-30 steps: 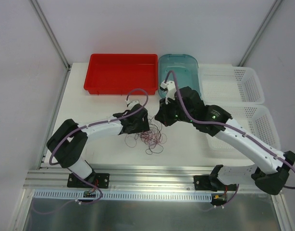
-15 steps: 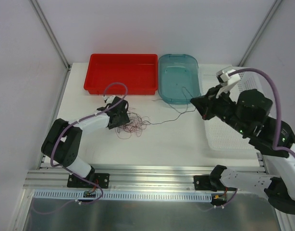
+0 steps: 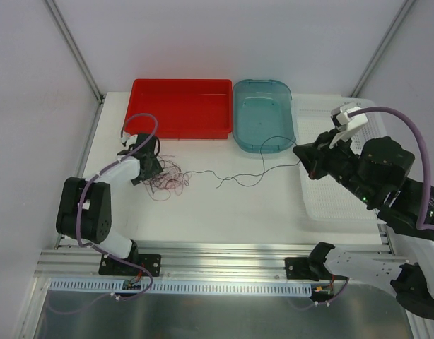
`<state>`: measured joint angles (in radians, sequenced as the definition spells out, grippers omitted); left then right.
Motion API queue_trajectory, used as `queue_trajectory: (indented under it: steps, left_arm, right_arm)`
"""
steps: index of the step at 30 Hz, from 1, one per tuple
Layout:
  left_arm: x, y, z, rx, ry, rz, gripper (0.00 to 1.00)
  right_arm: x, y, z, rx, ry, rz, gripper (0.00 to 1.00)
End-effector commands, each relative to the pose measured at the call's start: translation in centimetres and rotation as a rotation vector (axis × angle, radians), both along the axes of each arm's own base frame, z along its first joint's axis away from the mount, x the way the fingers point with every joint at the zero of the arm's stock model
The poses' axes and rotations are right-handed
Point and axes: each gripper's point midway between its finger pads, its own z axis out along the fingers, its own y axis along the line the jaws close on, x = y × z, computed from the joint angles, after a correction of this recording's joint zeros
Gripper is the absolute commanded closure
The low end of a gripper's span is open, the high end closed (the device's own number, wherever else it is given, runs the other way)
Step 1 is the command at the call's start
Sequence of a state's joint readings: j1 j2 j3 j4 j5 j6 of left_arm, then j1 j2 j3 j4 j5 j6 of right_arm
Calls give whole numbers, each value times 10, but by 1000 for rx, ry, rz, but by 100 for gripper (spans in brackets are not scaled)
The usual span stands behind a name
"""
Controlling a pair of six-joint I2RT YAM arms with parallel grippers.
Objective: Untangle the cables
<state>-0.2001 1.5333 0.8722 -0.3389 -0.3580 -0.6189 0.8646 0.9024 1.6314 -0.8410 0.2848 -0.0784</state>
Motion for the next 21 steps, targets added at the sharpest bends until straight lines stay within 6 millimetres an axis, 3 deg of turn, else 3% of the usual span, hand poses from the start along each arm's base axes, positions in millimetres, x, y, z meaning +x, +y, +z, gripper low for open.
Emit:
queue_trajectory:
  steps: [1,15,18,21]
  left_arm:
    - [-2,43,10,71,24,90,36]
    - [6,112,2,31,98,264,37]
    - [7,121,5,22,98,279,37]
    - [7,122,14,23,74,276,37]
  right_arm:
    - [-3,-15,-6,-1,4,-46,99]
    - [-30,-66,11,15,-46,-114,99]
    - [-33,-63,10,23,-43,-92,99]
    - [-30,-51,-4,-2,-2,-65,99]
